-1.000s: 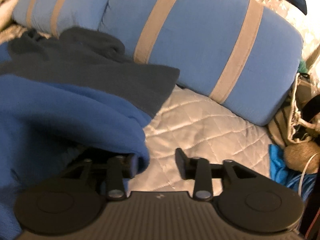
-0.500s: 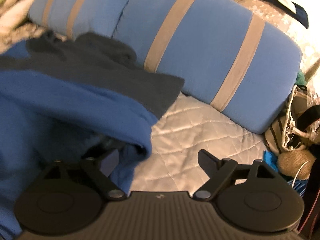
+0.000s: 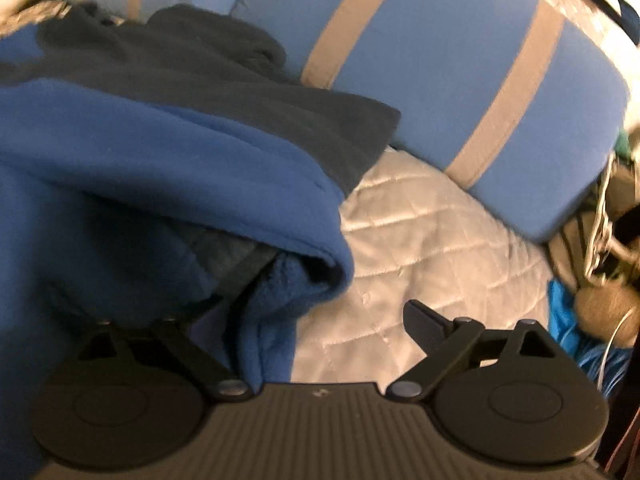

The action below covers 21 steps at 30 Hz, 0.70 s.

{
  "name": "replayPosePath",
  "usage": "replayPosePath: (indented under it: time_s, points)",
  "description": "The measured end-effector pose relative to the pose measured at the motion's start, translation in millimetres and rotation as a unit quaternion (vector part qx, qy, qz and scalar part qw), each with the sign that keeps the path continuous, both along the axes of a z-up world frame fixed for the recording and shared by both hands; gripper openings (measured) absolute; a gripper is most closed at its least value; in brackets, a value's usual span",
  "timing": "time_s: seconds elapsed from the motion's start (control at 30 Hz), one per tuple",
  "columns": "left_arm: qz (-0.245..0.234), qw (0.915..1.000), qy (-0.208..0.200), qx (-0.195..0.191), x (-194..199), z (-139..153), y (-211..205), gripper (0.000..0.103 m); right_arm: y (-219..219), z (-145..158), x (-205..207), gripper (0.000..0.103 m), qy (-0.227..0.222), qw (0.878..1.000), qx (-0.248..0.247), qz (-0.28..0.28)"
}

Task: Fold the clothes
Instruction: 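Lower the navy sleeve cuff with the left gripper onto the folded hoodie, then open the left gripper and release the sleeve cuff on the hoodie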

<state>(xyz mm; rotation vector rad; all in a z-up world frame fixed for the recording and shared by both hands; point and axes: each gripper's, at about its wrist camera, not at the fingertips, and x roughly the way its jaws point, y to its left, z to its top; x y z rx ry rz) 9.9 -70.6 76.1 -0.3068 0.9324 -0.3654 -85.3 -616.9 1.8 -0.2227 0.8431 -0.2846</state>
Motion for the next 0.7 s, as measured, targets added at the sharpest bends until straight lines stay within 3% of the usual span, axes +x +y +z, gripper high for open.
replayPosePath:
  time_s: [0.17, 0.37, 0.5, 0.63, 0.7]
  points:
    - [-0.025, 0.9990, 0.003, 0.036, 11, -12, -16, 0.050, -4, 8, -11, 0.098, -0.013, 1.000, 0.013, 0.002]
    - [-0.042, 0.9956, 0.005, 0.083, 17, -36, -21, 0.052, -7, 40, -20, 0.098, -0.077, 0.996, 0.048, 0.006]
    - [-0.021, 0.9955, 0.012, 0.092, 17, -51, -17, 0.069, -17, 47, -3, 0.098, -0.096, 0.993, 0.041, -0.053]
    - [-0.008, 0.9964, 0.012, 0.083, 14, -49, -12, 0.072, -32, 14, 24, 0.100, -0.023, 0.993, 0.030, -0.113]
    - [-0.003, 0.9968, 0.010, 0.079, 9, -43, -10, 0.071, -32, 6, 23, 0.100, -0.024, 0.992, 0.037, -0.120]
